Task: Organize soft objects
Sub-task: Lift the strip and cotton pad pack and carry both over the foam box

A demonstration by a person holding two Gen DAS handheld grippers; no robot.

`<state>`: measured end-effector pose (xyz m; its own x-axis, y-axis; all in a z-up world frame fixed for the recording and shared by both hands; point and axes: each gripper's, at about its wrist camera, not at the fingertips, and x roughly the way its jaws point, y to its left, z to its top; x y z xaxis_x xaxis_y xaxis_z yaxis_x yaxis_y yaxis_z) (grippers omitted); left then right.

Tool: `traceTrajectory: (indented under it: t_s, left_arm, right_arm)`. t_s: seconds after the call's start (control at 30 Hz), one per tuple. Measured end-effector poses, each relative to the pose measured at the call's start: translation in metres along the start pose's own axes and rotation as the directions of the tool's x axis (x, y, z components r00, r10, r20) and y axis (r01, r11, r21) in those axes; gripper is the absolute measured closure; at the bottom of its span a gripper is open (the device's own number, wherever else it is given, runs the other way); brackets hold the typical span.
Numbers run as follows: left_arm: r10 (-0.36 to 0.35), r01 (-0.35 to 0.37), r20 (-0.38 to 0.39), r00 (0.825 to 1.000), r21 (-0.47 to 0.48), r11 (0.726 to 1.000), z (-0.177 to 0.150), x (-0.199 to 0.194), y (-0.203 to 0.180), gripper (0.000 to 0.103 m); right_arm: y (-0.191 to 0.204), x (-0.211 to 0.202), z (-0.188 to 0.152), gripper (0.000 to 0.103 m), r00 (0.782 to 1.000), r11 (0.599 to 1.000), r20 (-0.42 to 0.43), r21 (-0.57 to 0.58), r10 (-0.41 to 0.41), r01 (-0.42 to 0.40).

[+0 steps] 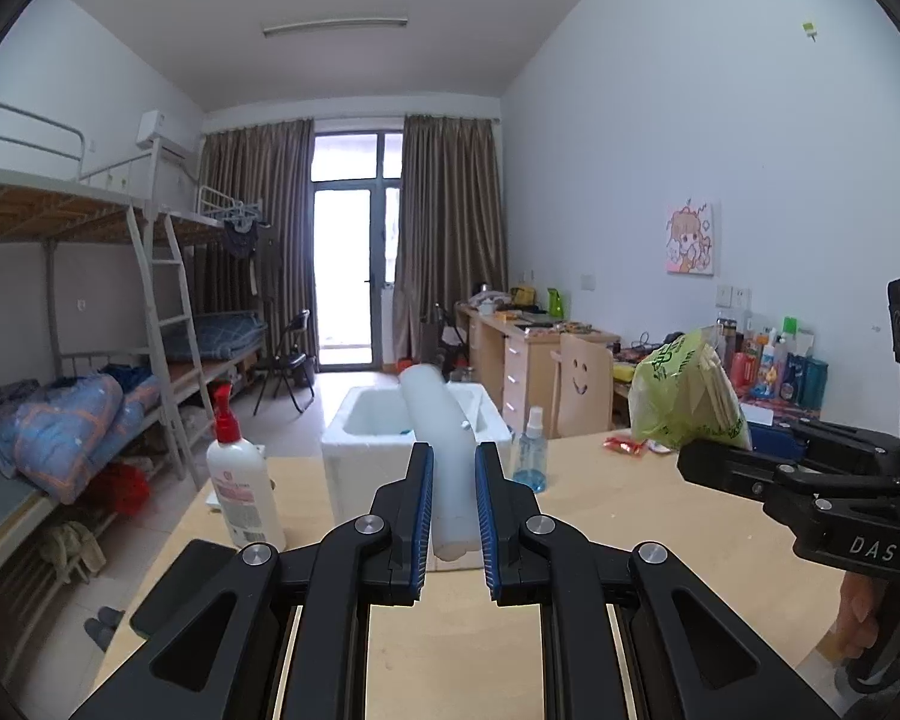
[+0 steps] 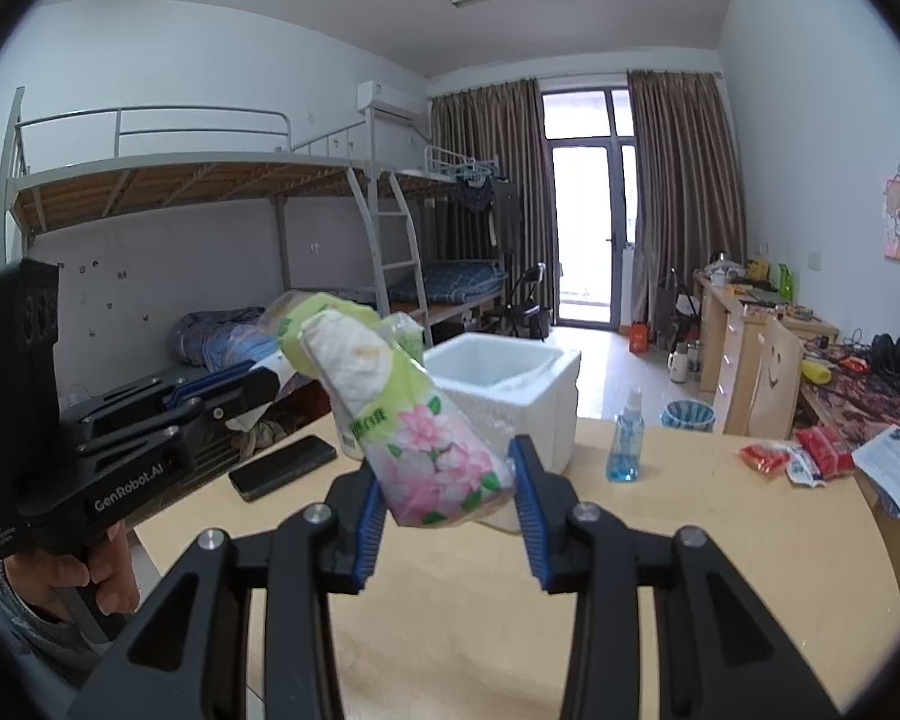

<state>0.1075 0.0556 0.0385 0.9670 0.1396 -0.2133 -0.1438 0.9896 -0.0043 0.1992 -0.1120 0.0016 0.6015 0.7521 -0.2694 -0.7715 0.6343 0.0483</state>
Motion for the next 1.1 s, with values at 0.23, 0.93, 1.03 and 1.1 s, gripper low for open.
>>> traceTrajectory:
  t_s: [0.23,0.93,1.03,1.1]
  left_arm:
    - [0.005,-0.005,0.037,0.999,-0.009,1.0,0.014,0.001,0.006,0.088]
    - [-0.023,0.023,0.014,1.0,0.0,1.0,0.04,0.041,0.02,0.088]
    - [-0.013,0.013,0.007,1.0,-0.004,1.0,0.043,0.049,0.025,0.088]
    - [-0.006,0.006,0.006,1.0,-0.005,1.0,0.045,0.053,0.028,0.088]
  right_arm:
    - [0.002,0.009,0.015,0.06,1.0,1.0,0.019,-0.016,0.002,-0.002]
    - [-0.006,0.055,0.037,0.06,0.999,1.0,-0.028,-0.001,-0.031,0.031]
    - [-0.009,0.061,0.04,0.06,0.999,0.999,-0.034,-0.007,-0.039,0.039]
    - [-0.009,0.064,0.043,0.06,0.999,0.999,-0.036,-0.008,-0.038,0.038]
